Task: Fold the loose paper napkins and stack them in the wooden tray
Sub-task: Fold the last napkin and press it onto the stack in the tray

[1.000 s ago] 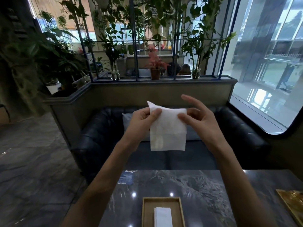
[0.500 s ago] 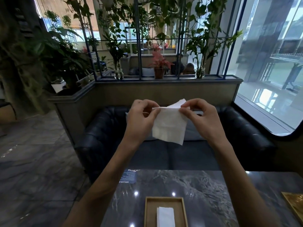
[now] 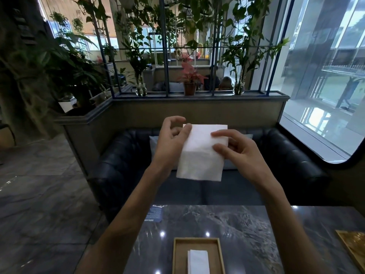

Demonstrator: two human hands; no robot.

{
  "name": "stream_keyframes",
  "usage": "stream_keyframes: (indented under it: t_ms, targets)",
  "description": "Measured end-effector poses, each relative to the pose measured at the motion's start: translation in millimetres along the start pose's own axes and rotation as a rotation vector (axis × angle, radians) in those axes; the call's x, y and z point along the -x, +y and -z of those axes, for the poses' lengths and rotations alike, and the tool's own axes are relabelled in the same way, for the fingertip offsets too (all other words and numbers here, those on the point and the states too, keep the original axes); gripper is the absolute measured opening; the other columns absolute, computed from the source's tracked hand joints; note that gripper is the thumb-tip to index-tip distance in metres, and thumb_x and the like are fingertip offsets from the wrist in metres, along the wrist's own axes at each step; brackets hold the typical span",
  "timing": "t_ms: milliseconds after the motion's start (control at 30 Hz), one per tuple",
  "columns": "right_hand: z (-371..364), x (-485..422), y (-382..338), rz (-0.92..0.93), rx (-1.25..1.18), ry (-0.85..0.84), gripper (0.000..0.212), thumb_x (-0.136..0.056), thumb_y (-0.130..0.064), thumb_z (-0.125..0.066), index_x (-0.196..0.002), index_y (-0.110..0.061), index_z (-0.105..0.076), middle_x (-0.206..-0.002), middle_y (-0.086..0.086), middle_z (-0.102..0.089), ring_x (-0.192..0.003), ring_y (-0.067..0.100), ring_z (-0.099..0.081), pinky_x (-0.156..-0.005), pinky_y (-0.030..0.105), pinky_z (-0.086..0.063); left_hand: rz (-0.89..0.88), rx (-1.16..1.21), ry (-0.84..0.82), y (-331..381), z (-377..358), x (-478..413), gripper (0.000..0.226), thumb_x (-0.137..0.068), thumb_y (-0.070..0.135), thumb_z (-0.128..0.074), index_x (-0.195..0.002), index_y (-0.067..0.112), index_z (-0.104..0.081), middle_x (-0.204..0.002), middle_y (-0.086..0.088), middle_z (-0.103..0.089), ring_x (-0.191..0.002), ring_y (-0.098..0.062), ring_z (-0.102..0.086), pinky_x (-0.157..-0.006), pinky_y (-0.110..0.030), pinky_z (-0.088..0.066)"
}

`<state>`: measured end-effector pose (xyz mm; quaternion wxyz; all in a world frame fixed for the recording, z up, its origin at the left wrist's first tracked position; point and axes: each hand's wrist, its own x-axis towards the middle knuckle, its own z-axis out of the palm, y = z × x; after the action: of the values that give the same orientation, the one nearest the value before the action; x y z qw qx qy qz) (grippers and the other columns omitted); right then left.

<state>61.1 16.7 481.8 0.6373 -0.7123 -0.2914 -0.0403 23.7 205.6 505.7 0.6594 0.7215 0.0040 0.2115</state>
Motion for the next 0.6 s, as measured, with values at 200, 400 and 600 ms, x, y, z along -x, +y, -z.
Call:
stream_keyframes:
  t_ms: [200,400,600]
  targets:
    - [3.2,-4.4,-4.8,-0.070,0.043,0.133,0.017,-0.096,-0.021,-0.065,-0.106,-0.024,-0.078,-0.104,-0.006,-0.075,-0.095,0.008,-0.067,-0.086,0.033,-0.055,0.017,0.017,-0.366,-14.7,12.2,14.2,0.051,-0.087,0.011,-0.071,-0.131,0.020,-0.046,-0.116,-0.011,-0.066,-0.097,-0.020,-0.069,-0.073,-0.028,-0.058]
    - [4.7,-7.6,-12.9,-0.059,0.056,-0.082,0.049,-0.083,-0.004,-0.076,-0.127,-0.023,-0.065,-0.115,0.004,-0.073,-0.103,0.013,-0.070,-0.089,0.025,-0.057,-0.166,-0.137,-0.183,-9.6,15.0,9.5,0.023,-0.090,0.004,-0.068,-0.112,0.010,-0.064,-0.110,-0.002,-0.066,-0.090,-0.007,-0.063,-0.073,-0.020,-0.054]
    - [0.8,-10.5,-11.8,0.050,0.401,0.104,0.010,-0.094,-0.022,-0.067,-0.102,-0.023,-0.072,-0.098,-0.002,-0.067,-0.086,0.010,-0.062,-0.071,0.011,-0.048,-0.242,-0.391,-0.122,-6.9,14.9,7.2,0.009,-0.091,0.018,-0.068,-0.100,0.017,-0.068,-0.097,0.000,-0.067,-0.082,-0.007,-0.061,-0.067,-0.015,-0.047]
